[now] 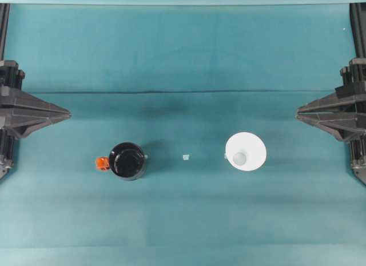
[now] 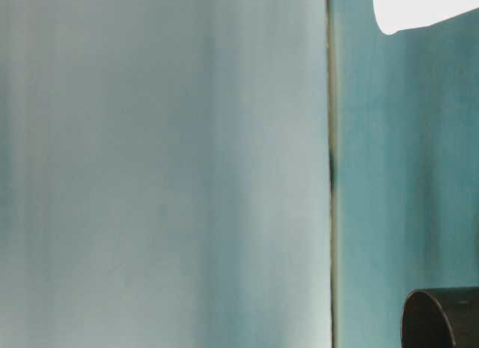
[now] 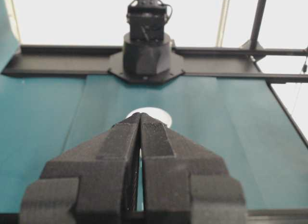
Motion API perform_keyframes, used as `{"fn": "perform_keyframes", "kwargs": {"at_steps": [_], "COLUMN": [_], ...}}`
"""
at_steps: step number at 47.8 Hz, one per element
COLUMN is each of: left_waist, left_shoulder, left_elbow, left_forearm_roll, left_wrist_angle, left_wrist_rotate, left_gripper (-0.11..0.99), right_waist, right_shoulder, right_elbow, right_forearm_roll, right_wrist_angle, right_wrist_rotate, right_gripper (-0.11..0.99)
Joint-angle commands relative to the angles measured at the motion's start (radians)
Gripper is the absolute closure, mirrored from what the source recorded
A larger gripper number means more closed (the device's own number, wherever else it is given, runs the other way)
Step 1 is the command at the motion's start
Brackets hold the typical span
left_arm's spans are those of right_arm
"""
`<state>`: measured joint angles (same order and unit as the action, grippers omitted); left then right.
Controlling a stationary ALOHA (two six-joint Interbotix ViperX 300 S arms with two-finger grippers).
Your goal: Put the paper cup into the moved red handle cup holder.
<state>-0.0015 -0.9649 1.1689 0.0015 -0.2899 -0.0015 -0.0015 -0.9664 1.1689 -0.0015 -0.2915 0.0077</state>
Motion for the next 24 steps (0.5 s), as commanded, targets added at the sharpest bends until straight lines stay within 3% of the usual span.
{"fn": "perform_keyframes", "kwargs": {"at_steps": [1,4,7,13,24], "left_waist": [-0.005,-0.006,-0.005,-0.005,-0.006], "left_shoulder": [0.021,0.028,0.025,0.005,0.008], "left_elbow": [-0.043,-0.064,-0.080,-0.087,-0.089], "left_forearm_roll": [0.011,0.012,0.012,0.012,0.012], "left_wrist_angle": [0.048,0.103,0.158,0.238,0.330], "left_wrist_rotate": [-0.009,-0.006,0.000,-0.006,-0.034], "left_gripper": [0.85,0.85,0.85,0.85,0.85], "right_waist": [0.006,0.006,0.006,0.006,0.006], "right_shoulder": [0.008,0.003,-0.002,-0.017,-0.051], "right_elbow": [-0.006,-0.006,-0.008,-0.009,-0.009], "right_forearm_roll": [0.006,0.021,0.028,0.028,0.026], "right_wrist_angle": [-0.002,0.018,0.051,0.124,0.213], "right_wrist_rotate": [0.006,0.015,0.034,0.080,0.091], "right_gripper": [0.88,0.90,0.95,0.98,0.98]}}
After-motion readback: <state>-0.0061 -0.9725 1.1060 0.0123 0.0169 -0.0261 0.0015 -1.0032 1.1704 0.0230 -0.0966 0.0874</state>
